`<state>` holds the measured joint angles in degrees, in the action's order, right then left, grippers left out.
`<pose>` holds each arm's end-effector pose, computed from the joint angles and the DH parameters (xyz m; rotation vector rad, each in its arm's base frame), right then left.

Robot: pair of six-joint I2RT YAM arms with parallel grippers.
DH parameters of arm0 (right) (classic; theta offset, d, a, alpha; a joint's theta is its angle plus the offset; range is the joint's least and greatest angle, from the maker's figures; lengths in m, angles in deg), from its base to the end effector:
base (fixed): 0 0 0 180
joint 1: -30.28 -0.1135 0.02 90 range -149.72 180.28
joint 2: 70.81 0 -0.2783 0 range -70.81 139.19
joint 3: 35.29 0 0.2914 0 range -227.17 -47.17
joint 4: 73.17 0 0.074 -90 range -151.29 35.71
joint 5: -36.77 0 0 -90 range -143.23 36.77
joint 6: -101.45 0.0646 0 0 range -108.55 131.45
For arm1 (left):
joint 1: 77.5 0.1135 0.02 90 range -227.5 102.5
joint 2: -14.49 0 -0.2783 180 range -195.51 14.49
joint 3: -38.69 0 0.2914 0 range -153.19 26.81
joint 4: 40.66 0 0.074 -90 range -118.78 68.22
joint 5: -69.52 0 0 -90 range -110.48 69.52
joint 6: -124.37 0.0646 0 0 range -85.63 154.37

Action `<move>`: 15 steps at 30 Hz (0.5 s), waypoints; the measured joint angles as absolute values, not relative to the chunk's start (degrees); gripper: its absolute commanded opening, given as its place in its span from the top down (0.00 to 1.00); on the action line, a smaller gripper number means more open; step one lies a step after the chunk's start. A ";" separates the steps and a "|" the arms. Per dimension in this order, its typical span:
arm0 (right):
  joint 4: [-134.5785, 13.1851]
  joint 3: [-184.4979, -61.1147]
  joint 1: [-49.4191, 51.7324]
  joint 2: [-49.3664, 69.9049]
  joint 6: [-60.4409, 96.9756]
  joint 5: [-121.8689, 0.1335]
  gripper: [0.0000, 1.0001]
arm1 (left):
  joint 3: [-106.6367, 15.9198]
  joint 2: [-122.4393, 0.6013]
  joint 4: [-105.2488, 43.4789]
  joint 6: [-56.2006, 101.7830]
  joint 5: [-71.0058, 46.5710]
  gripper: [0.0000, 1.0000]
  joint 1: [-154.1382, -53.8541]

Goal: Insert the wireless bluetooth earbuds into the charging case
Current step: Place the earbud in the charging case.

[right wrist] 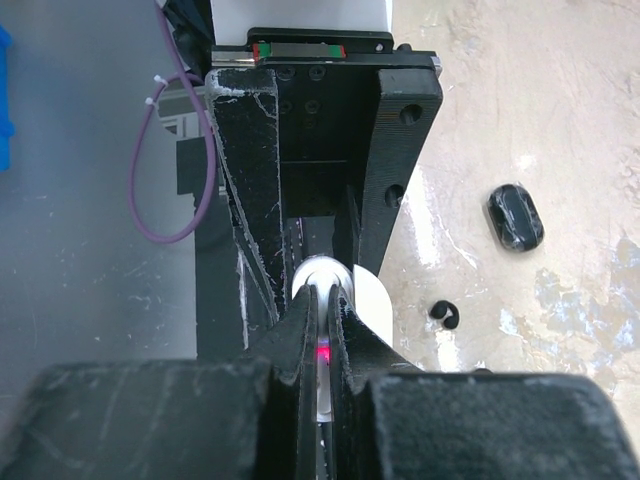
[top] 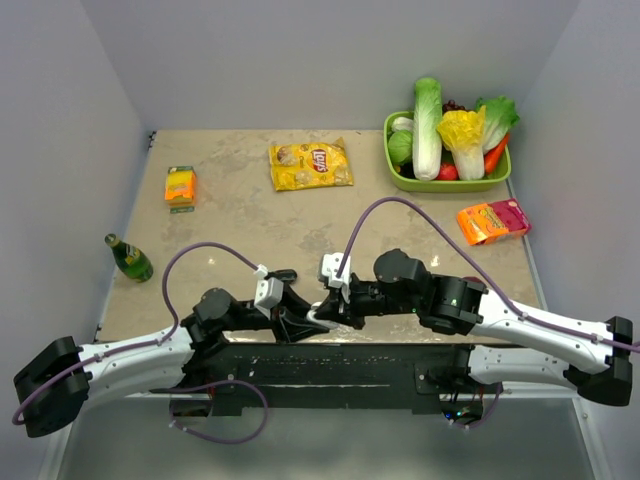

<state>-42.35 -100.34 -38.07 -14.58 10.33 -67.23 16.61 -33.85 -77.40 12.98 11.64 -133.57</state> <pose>0.0888 0.2660 0.3383 -1.3239 1.6078 0.9873 0.0959 -0.2041 0.2159 0.9482 1.2849 -1.4737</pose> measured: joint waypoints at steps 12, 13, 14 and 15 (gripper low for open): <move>-44.01 -100.34 -38.69 -17.49 14.13 -63.77 0.57 | 16.64 -33.76 -78.15 13.03 9.28 1.00 -133.57; -44.50 -100.40 -38.71 -17.99 14.50 -63.18 0.57 | 16.66 -33.76 -78.28 13.03 9.24 1.00 -133.57; -44.87 -100.58 -38.71 -18.41 14.87 -62.88 0.57 | 16.68 -33.76 -78.43 13.03 9.15 1.00 -133.57; -45.30 -100.78 -38.71 -18.80 15.16 -62.59 0.59 | 16.70 -33.76 -78.52 13.03 9.10 1.00 -133.57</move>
<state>-45.30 -100.78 -38.71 -18.80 15.16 -62.59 16.70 -33.76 -78.52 13.03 9.10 -133.57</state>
